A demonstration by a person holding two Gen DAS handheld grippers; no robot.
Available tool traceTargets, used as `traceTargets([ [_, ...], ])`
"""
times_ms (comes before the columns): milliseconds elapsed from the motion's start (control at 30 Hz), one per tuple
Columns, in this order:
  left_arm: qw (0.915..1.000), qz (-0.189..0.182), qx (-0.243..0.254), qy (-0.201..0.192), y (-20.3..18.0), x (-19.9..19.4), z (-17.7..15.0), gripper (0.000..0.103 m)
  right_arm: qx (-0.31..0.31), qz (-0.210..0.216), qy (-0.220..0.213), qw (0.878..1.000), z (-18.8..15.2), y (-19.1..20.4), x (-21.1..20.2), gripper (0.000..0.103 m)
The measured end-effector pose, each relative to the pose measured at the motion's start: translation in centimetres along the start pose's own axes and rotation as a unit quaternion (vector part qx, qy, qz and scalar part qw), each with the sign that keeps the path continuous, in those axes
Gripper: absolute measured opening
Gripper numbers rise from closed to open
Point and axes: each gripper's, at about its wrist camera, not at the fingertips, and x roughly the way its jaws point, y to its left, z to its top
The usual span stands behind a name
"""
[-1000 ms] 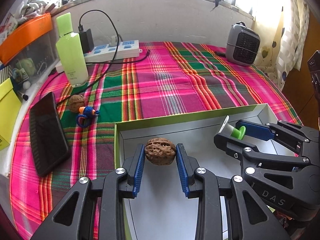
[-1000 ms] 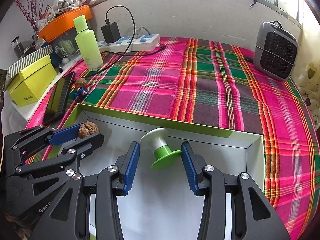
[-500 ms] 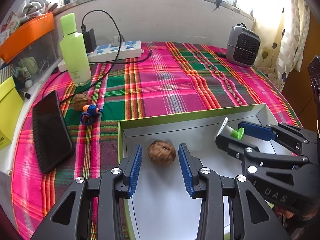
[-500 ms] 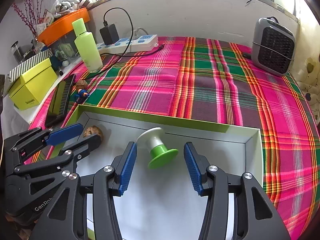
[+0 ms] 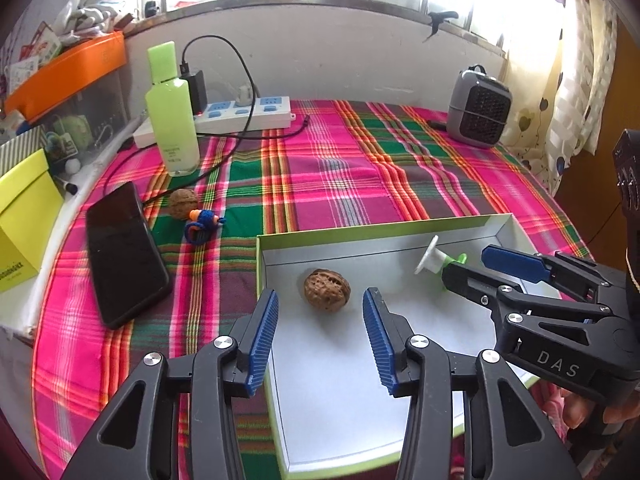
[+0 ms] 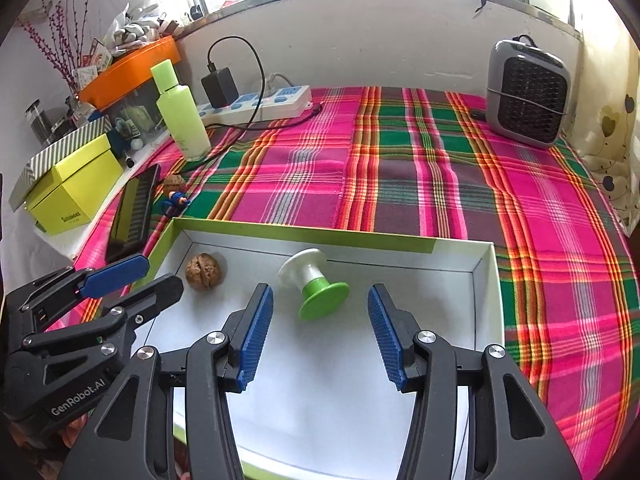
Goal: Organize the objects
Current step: 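Lower and open left gripper releasing the walnut while right gripper releases the spool, then withdraw both open grippers from the box lid back toward the remaining objects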
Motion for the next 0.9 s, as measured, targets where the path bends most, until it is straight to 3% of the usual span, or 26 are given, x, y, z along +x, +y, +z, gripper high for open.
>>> traceTargets([
  [900, 0.999, -0.026, -0.027, -0.025, 0.0, -6.3, -5.8, 0.046, -0.007, -0.012, -0.047, 0.999, -6.8, 1.4, -7.2, 0.051],
])
